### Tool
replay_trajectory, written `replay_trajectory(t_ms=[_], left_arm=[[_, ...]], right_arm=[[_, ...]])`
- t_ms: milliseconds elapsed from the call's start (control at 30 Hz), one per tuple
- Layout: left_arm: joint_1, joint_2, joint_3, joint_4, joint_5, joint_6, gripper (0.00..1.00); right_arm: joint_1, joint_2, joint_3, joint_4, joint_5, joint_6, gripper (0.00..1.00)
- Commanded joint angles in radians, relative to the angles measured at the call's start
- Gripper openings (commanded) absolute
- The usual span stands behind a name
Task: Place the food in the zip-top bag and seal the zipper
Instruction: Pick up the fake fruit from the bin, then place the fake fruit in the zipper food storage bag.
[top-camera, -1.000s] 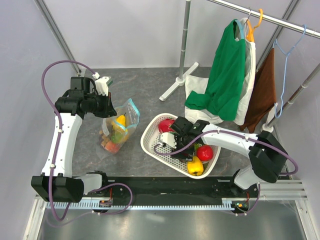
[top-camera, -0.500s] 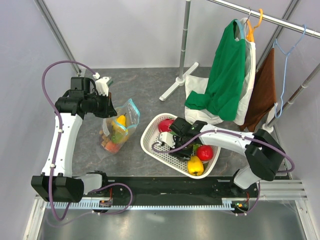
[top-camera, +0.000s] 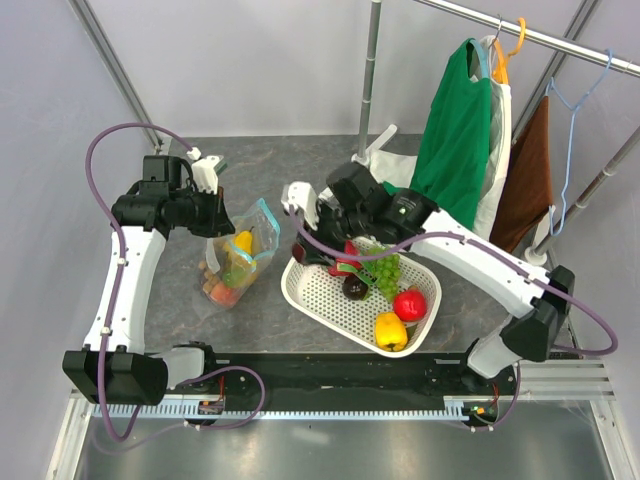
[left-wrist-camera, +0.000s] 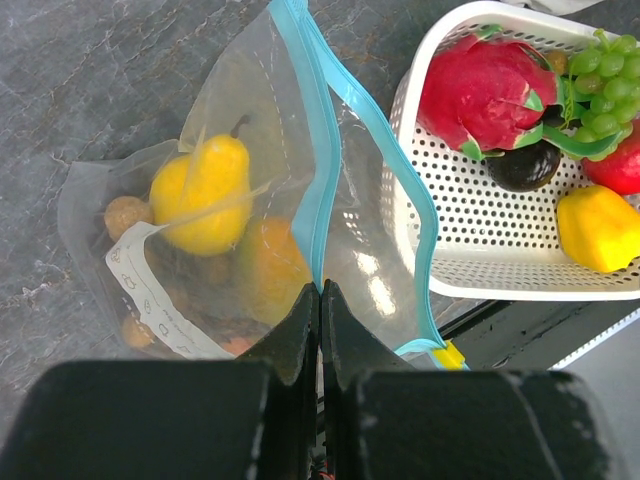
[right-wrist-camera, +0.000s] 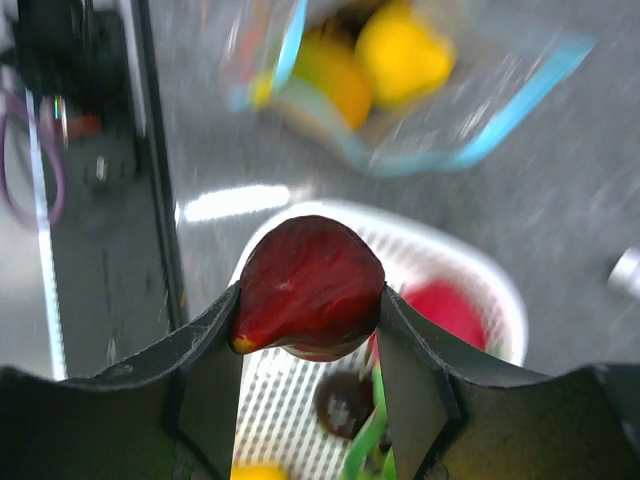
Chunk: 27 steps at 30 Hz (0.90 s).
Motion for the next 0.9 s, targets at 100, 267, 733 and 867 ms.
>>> replay_trajectory(t_ms=[100, 267, 733, 867], left_arm=[[0.001, -0.015, 0.025, 0.021, 0.04, -0.013, 0.02], [0.008, -0.014, 0.062, 0.016, 0.077, -0.043, 0.02], [0.025, -0.003, 0.09, 0.009, 0.166, -0.057, 0.02], [0.025, -0.004, 0.071, 0.018, 0.171, -0.059, 0.02]], right_arm=[[-0.001, 0.224, 0.24, 0.296, -0.007, 0.201, 0.3], [-0.001, 0.358, 0.261, 0.388, -0.051, 0.244, 0.28], [-0.059, 0.228, 0.162, 0.333, -0.023, 0.292, 0.93], [-0.137, 0.07, -0.046, 0.307, -0.056, 0.234, 0.94]])
